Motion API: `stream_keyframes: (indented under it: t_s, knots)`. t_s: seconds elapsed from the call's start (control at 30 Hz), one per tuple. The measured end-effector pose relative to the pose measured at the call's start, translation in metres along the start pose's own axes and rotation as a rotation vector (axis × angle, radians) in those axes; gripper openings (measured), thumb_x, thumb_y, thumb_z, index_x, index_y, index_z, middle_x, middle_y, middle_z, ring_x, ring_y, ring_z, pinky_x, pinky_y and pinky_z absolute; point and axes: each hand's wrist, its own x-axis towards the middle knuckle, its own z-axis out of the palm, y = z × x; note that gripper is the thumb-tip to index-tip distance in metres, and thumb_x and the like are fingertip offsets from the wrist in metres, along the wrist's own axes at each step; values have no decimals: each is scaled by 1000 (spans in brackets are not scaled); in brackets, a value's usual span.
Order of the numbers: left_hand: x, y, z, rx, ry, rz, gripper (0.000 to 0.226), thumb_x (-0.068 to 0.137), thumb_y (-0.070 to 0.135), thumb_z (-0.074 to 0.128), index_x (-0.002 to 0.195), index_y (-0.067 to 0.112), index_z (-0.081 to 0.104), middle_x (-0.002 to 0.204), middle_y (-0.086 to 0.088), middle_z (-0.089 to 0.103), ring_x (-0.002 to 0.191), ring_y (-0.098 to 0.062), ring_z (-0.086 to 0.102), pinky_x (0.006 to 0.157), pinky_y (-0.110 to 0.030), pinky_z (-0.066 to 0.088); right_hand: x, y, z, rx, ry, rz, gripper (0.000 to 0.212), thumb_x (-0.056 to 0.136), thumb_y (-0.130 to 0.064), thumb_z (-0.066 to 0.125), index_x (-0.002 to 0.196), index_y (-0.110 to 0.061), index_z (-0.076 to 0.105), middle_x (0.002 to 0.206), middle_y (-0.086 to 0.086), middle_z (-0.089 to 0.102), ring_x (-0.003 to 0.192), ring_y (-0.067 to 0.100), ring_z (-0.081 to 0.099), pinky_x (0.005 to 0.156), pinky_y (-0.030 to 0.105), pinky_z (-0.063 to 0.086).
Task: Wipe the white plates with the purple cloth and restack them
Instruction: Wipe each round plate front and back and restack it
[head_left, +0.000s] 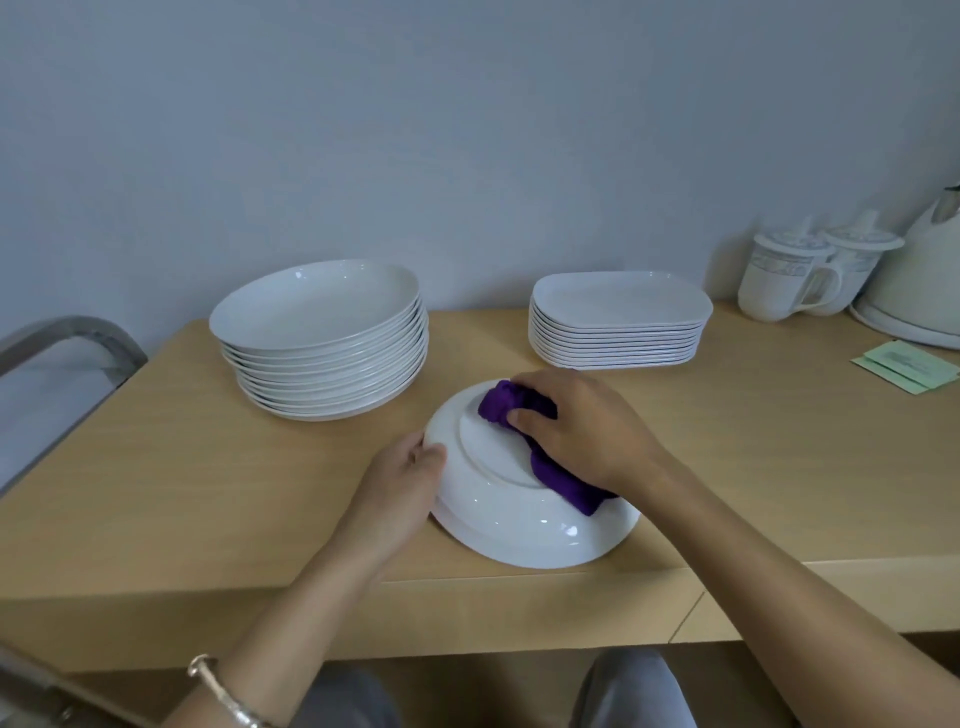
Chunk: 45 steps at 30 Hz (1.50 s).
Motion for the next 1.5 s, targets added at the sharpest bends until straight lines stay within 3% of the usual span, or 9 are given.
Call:
stream_keyframes:
  t_s: [0.33, 0.5, 0.63, 0.8, 0.9, 1.0, 1.13, 1.23, 1.5]
  knots:
    - [6, 19, -21, 272, -159, -118, 58, 70, 59, 50, 107, 20, 70, 106, 3, 72, 87, -16, 72, 91, -43, 57, 1, 1, 5, -5, -9, 10, 34, 91, -37, 55, 124, -30, 58, 120, -10, 61, 111, 15, 51, 94, 37, 41]
    - [18, 17, -23, 363, -135, -103, 51, 93, 49, 52, 113, 4, 67, 105, -10, 71, 85, -22, 72, 86, -43, 58, 2, 0, 4, 9, -15, 22, 34, 92, -35, 55, 126, -31, 58, 120, -12, 60, 112, 12, 50, 94, 32, 40]
    - [23, 20, -20, 511, -50, -25, 36, 94, 47, 51, 85, 16, 66, 80, -12, 65, 86, -33, 69, 72, -42, 57, 0, -2, 3, 8, -8, 17, 33, 93, -34, 55, 126, -31, 58, 119, -12, 60, 111, 10, 49, 93, 29, 38]
    - [22, 19, -19, 793, 70, 74, 52, 94, 55, 45, 59, 16, 43, 58, 4, 48, 66, -26, 52, 56, -29, 33, 0, -1, 6, -13, -2, 16, 34, 93, -34, 55, 127, -30, 57, 121, -13, 59, 113, 11, 49, 94, 30, 38]
    - [24, 5, -22, 748, -17, 256, 52, 81, 74, 37, 79, 25, 53, 84, 11, 54, 86, -15, 54, 66, -31, 38, 0, -1, 10, -41, 17, 15, 35, 92, -36, 55, 127, -31, 57, 122, -14, 59, 114, 10, 48, 94, 31, 38]
    - [18, -15, -17, 709, -199, 325, 89, 54, 92, 35, 119, 32, 43, 114, 20, 44, 99, -2, 40, 88, -30, 36, -1, 1, 14, -69, 43, 3, 34, 92, -37, 54, 126, -32, 57, 120, -16, 58, 113, 11, 47, 93, 32, 39]
    - [18, -27, -9, 820, -140, 422, 109, 40, 98, 35, 122, 27, 33, 112, 19, 38, 97, -6, 36, 103, -38, 29, -6, -8, 25, -167, 14, -73, 55, 86, -58, 39, 133, -32, 47, 134, -13, 51, 124, 16, 43, 98, 40, 38]
    - [21, -32, -7, 826, -136, 415, 117, 42, 96, 39, 138, 30, 30, 131, 20, 35, 124, -4, 36, 118, -39, 15, -2, -19, 36, -212, -43, -165, 68, 79, -65, 24, 133, -33, 47, 132, -8, 52, 122, 20, 45, 95, 43, 41]
    - [18, -30, -8, 769, -124, 390, 110, 46, 93, 46, 137, 34, 24, 128, 21, 37, 125, -4, 37, 118, -38, 15, 27, 4, 20, -233, -49, -36, 42, 93, -50, 44, 132, -35, 49, 126, -5, 54, 117, 20, 46, 94, 30, 35]
